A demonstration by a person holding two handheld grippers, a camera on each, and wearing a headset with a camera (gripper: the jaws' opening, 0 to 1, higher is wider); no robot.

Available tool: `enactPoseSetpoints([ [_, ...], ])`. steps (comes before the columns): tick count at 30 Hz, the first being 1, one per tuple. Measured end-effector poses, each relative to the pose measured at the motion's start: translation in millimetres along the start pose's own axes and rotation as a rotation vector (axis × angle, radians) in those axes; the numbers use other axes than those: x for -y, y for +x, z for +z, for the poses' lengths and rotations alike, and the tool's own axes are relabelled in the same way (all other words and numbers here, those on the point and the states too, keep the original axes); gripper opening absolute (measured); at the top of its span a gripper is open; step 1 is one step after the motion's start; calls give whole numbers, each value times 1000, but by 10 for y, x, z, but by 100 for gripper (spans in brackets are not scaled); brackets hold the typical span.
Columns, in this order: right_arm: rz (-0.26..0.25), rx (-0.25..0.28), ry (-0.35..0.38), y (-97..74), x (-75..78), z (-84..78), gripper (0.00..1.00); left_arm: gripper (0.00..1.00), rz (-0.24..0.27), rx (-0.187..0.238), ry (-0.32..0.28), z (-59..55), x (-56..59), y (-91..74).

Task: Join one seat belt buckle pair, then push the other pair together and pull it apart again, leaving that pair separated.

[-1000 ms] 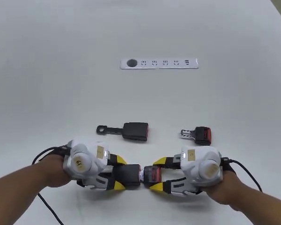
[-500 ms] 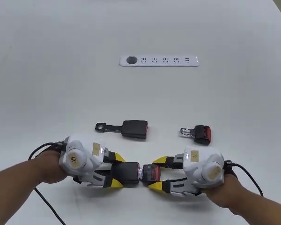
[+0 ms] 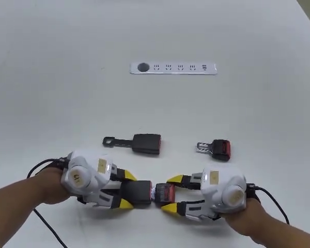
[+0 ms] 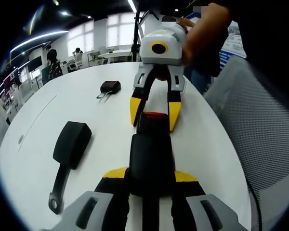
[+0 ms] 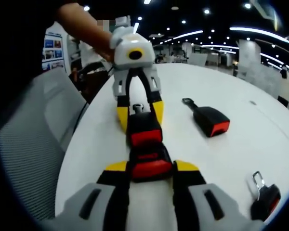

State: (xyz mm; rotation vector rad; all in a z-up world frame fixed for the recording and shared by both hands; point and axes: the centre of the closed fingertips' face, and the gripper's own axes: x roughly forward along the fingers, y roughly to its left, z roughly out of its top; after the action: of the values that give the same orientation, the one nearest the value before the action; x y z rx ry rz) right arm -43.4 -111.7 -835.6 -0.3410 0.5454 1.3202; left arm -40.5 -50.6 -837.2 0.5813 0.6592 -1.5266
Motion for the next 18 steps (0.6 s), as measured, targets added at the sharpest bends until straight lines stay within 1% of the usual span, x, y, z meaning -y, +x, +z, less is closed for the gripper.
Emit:
enactPoseSetpoints([
  [2,-4,5,9,-4,-1,1,34,34,0,2,-1,6,3,-1],
  [12,-5,1,8,-1,-1,6,34,34,5,4,-14,9,1,0],
  [15,-2,0,16,-3,-4,7,35,34,3,-13,-3,27,6,4],
  [17,-2,-14,0,4,-8,14,35,34,3,-20,0,29,9,6],
  [18,1,-17,3,5,-7,11,35,34,2,-25,4,28,10,7],
])
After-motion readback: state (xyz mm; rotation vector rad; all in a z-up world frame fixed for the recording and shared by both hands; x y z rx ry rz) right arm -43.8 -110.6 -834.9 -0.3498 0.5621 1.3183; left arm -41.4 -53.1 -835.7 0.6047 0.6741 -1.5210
